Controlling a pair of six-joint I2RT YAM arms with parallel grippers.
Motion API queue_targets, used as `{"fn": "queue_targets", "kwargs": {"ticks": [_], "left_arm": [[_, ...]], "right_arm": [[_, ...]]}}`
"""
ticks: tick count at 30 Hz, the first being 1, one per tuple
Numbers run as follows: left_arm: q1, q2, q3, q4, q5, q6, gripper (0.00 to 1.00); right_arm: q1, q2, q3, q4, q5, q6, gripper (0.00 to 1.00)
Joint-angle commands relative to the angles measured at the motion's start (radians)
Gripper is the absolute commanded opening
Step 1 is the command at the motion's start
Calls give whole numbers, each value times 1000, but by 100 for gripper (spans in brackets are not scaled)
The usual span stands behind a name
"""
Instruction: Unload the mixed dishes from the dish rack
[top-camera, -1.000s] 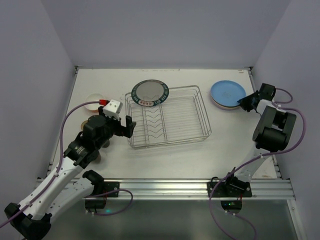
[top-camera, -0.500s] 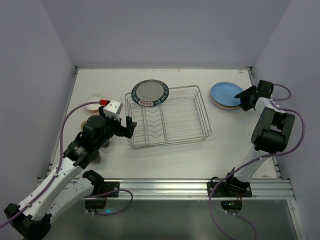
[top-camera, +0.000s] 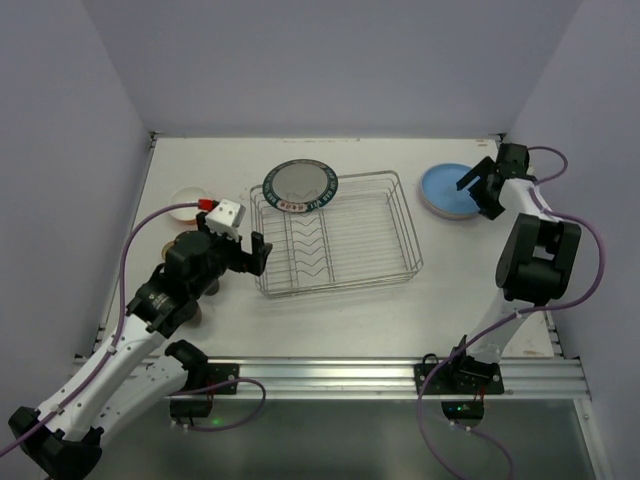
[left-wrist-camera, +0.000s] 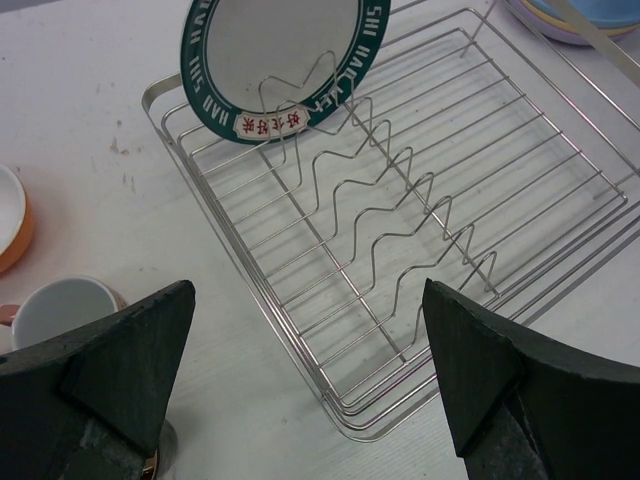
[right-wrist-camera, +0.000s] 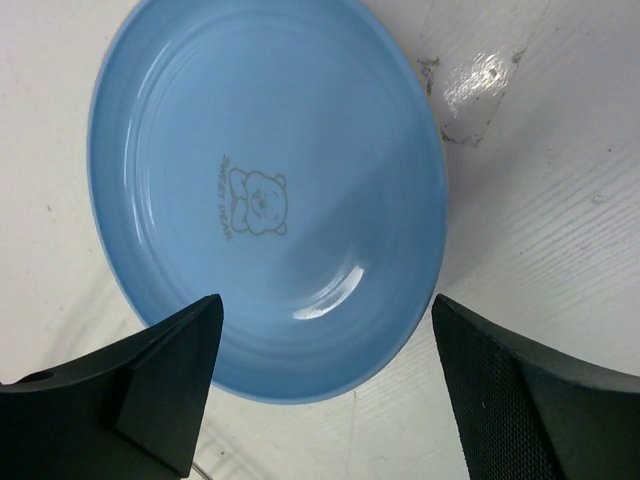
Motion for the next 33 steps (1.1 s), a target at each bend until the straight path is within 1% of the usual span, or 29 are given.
{"fn": "queue_targets", "kwargs": {"ticks": [1,5,6,8,9,10,12,13,14,15,17,18,20,21,22,24,25,26,27,28,29,31,33], "left_arm": [[1,8,16,28,-45,-7,100],[2,46,65,7,-75,-26,100],[1,54,77,2,-87,-30,100],[2,77,120,-10,-99,-46,100],[2,89,140,-18,-110,-50,100],[2,121,183,-36,-116,-55,100],[2,166,234,-53,-125,-64,100],[2,218,261,-69,-125,-64,100],[2,268,313,-61,-128,-59,100],[2,269,337,-61,-122,-58,100],[2,335,399,-32,-90,-14,100],[2,361,418,-20,-60,9,100],[2,439,468,13,5,112,100],[2,466,487,25,13,155,100],[4,521,507,39,11,243,100],[7,578,568,56,-39,321,100],[14,641,596,59,-35,403,100],[27,675,623,57,8,440,100],[33,709,694,43,26,474,100],[48,773,728,10,45,520,100],[60,802,760,-6,107,540,100],[85,875,835,-53,158,603,100],[103,931,866,-72,206,660,100]], "right_arm": [[34,-22,53,-57,65,-70,87],[61,-66,37,-106,82,-77,90],[64,-95,-23,-94,84,-74,90],[74,-233,-99,-28,90,-71,99],[83,-290,-142,-2,99,-76,99],[92,-406,-211,21,96,-83,99],[126,-514,-258,50,43,-94,99],[135,-569,-305,59,4,-99,99],[144,-664,-356,90,-128,-96,99],[147,-710,-382,105,-180,-84,99],[150,-822,-443,160,-229,-38,99],[150,-852,-495,176,-238,-25,99],[150,-904,-520,182,-293,-30,99],[149,-913,-517,162,-307,-39,99],[150,-922,-516,146,-321,-44,99],[149,-959,-525,121,-362,-63,99],[150,-978,-532,112,-370,-64,99],[149,-998,-543,113,-381,-68,99],[150,-1039,-563,109,-387,-71,99],[150,-1060,-571,83,-387,-76,99],[150,-1082,-580,76,-389,-83,99],[150,-1145,-611,60,-389,-87,99],[150,-1191,-624,50,-399,-97,99]]}}
